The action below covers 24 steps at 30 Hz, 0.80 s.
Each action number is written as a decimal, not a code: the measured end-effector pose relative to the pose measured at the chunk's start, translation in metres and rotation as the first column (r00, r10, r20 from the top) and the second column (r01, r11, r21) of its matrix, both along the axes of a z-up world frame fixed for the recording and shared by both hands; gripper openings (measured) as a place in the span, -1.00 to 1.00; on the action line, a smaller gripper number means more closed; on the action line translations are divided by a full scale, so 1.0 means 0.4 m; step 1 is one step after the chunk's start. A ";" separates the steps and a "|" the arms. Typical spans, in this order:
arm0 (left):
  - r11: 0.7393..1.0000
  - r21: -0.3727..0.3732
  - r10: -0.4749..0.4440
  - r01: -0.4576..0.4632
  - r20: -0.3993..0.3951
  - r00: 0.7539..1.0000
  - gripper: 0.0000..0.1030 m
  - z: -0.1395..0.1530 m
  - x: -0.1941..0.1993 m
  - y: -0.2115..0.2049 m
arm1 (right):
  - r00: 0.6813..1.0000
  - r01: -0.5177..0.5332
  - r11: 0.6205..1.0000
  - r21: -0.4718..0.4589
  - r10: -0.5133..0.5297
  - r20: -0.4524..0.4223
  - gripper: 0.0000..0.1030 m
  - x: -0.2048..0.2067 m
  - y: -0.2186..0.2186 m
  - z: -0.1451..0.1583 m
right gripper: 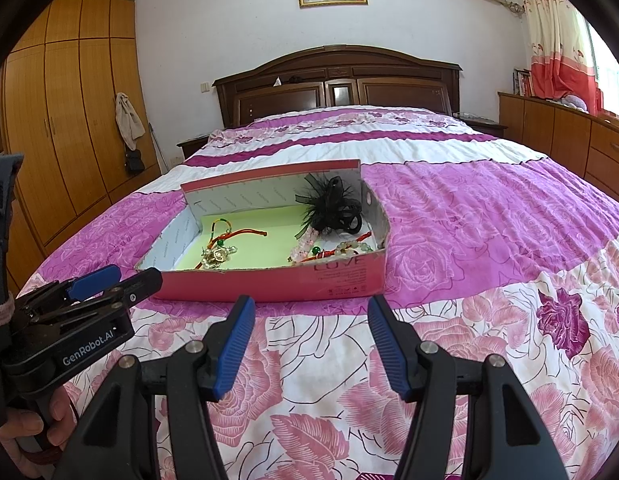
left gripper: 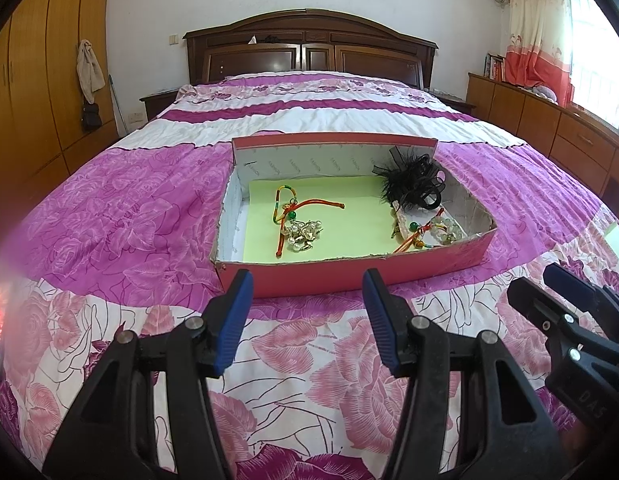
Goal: Organize jewelry
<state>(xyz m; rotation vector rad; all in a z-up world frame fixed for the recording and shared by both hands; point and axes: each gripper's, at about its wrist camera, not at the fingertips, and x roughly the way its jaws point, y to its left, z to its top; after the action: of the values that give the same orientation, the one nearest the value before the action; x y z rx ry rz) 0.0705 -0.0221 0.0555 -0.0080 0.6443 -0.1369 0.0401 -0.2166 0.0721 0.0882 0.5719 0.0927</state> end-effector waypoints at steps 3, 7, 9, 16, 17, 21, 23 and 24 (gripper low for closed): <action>1.000 0.002 0.000 0.000 0.001 1.000 -0.05 0.000 0.000 -0.001 | 1.000 0.001 1.000 0.001 -0.001 -0.001 0.19 -0.003 -0.001 -0.004; 1.000 0.002 0.000 0.000 0.001 1.000 -0.05 0.000 -0.001 -0.001 | 1.000 -0.001 1.000 0.000 0.001 -0.001 0.19 -0.001 -0.001 -0.002; 1.000 0.002 0.000 0.000 0.001 1.000 -0.05 0.000 -0.001 -0.001 | 1.000 -0.001 1.000 0.001 0.001 -0.001 0.19 0.000 -0.001 -0.001; 1.000 0.003 -0.001 0.001 0.001 1.000 -0.05 0.000 -0.001 -0.001 | 1.000 0.000 1.000 0.001 0.000 -0.002 0.19 0.000 -0.001 -0.001; 1.000 0.004 0.000 0.000 0.001 1.000 -0.05 -0.001 -0.001 0.000 | 1.000 0.000 1.000 0.001 0.000 -0.002 0.19 -0.001 -0.002 -0.002; 1.000 0.004 0.001 -0.001 0.002 1.000 -0.05 0.000 -0.001 -0.001 | 1.000 0.000 1.000 0.001 0.000 -0.002 0.19 0.001 -0.002 -0.001; 1.000 0.005 0.000 0.000 0.002 1.000 -0.05 0.000 -0.001 0.000 | 1.000 0.000 1.000 0.001 0.000 -0.003 0.19 -0.002 -0.003 -0.004; 1.000 0.005 0.001 -0.001 0.002 1.000 -0.05 0.000 -0.001 0.001 | 1.000 0.000 1.000 0.001 0.000 -0.003 0.19 -0.001 -0.003 -0.004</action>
<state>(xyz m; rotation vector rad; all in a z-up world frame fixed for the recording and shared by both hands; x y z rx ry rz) 0.0702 -0.0218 0.0553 -0.0029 0.6425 -0.1346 0.0395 -0.2178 0.0706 0.0896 0.5749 0.0929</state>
